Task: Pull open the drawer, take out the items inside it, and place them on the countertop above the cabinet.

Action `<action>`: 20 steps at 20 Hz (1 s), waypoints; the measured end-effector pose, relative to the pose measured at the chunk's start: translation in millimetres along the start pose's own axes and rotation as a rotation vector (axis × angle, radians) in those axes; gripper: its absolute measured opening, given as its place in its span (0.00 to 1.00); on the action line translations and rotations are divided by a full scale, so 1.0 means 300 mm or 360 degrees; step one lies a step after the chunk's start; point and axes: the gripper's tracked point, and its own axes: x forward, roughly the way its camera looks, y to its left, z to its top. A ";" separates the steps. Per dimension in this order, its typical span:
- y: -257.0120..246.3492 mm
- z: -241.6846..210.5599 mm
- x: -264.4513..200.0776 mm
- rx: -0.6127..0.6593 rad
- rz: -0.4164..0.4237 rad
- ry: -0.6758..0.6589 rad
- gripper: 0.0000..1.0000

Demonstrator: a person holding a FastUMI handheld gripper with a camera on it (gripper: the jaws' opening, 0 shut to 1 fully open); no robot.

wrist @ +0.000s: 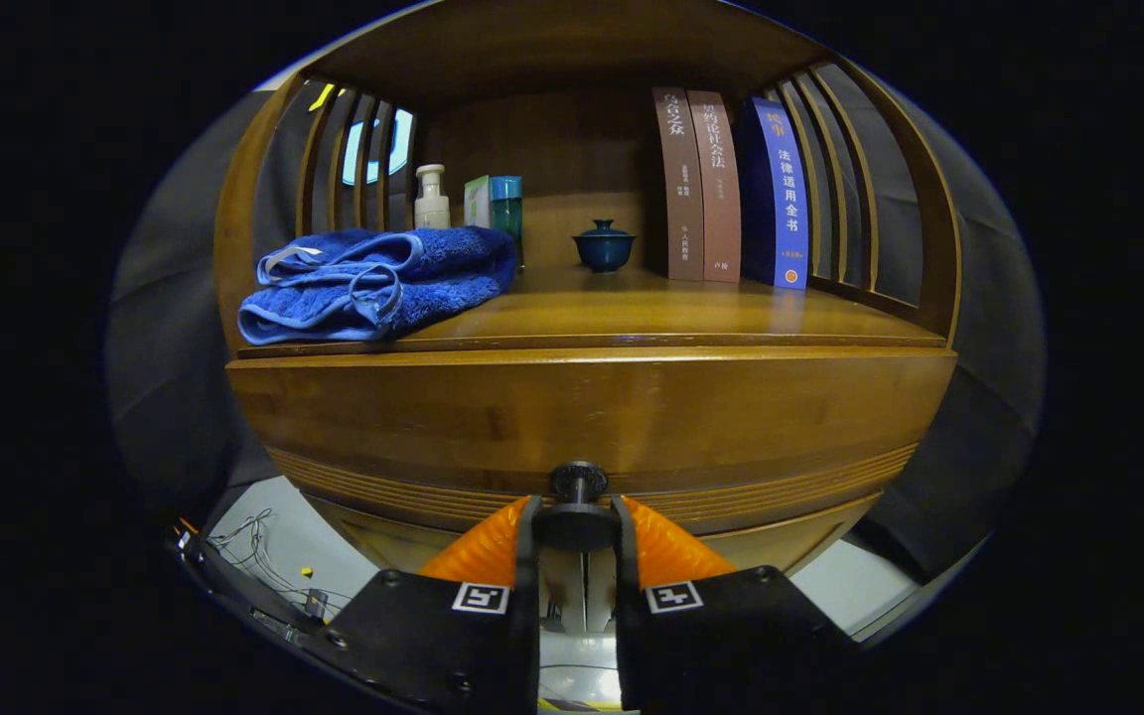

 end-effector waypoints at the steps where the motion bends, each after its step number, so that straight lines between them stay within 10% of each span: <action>1: -0.001 -0.003 -0.006 -0.0015 0.0001 0.0009 0.35; 20: 0.006 -0.193 -0.464 0.0029 -0.0012 0.0175 0.35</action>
